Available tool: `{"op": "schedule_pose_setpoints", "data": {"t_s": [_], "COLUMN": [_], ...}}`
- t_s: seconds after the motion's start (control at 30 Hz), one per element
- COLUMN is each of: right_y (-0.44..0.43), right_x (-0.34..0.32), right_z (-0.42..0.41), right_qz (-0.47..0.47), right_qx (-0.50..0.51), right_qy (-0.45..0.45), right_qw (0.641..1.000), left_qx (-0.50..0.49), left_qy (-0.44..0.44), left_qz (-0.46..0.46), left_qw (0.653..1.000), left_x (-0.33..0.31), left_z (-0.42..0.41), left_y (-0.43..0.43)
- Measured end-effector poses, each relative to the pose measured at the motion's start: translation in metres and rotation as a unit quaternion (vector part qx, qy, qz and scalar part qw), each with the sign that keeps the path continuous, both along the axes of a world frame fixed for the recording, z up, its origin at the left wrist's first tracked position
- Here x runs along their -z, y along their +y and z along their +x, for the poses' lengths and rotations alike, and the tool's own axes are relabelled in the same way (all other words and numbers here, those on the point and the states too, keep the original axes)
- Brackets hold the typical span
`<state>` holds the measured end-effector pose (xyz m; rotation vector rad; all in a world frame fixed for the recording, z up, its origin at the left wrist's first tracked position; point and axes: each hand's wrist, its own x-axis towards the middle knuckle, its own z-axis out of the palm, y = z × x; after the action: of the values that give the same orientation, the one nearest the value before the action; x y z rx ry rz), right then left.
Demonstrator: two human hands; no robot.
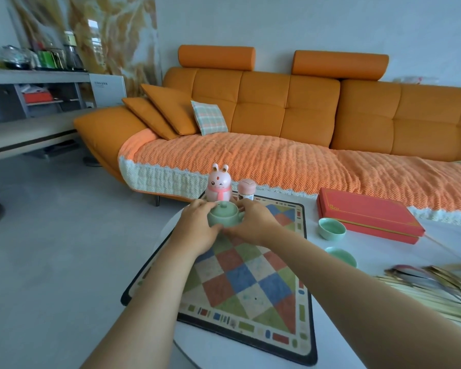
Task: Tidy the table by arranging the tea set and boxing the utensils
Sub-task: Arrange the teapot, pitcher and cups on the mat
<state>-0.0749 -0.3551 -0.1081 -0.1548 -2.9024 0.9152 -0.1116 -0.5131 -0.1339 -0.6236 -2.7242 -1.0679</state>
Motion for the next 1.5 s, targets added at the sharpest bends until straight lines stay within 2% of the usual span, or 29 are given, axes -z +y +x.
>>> {"op": "schedule_pose_setpoints", "data": {"t_s": [0.1, 0.2, 0.3, 0.57, 0.8, 0.9, 1.07, 1.23, 1.4, 1.5], "right_y": [0.005, 0.014, 0.036, 0.162, 0.285, 0.336, 0.401, 0.434, 0.453, 0.459], "right_x": [-0.005, -0.017, -0.032, -0.062, -0.075, -0.070, -0.046, -0.027, -0.018, -0.015], "right_z": [0.008, 0.023, 0.044, 0.160, 0.279, 0.325, 0.377, 0.387, 0.377, 0.373], "right_qz": [0.015, 0.051, 0.056, 0.043, 0.067, 0.113, 0.152, 0.122, 0.136, 0.133], "right_qx": [-0.019, -0.023, -0.013, 0.087, 0.219, 0.275, 0.362, 0.364, 0.334, 0.328], "right_qy": [-0.017, -0.020, 0.006, 0.055, 0.055, 0.044, -0.016, -0.040, -0.116, -0.119], "right_qw": [1.000, 0.998, 0.998, 0.994, 0.972, 0.954, 0.919, 0.922, 0.925, 0.928], "left_qx": [-0.001, -0.049, -0.050, 0.134, 0.289, 0.331, 0.358, 0.347, 0.315, 0.328], "left_qy": [0.003, 0.071, 0.106, 0.014, -0.059, -0.070, -0.039, 0.061, 0.072, 0.055], "left_qz": [-0.037, -0.073, -0.004, 0.133, 0.136, 0.105, -0.006, -0.134, -0.232, -0.228], "left_qw": [0.999, 0.994, 0.993, 0.982, 0.946, 0.935, 0.933, 0.926, 0.917, 0.915], "left_x": [-0.004, -0.020, -0.044, -0.068, -0.068, -0.069, -0.055, -0.042, -0.036, -0.029], "left_z": [0.008, 0.021, 0.036, 0.129, 0.227, 0.258, 0.285, 0.291, 0.258, 0.242], "left_y": [0.001, 0.006, 0.027, 0.170, 0.308, 0.369, 0.450, 0.493, 0.499, 0.489]}}
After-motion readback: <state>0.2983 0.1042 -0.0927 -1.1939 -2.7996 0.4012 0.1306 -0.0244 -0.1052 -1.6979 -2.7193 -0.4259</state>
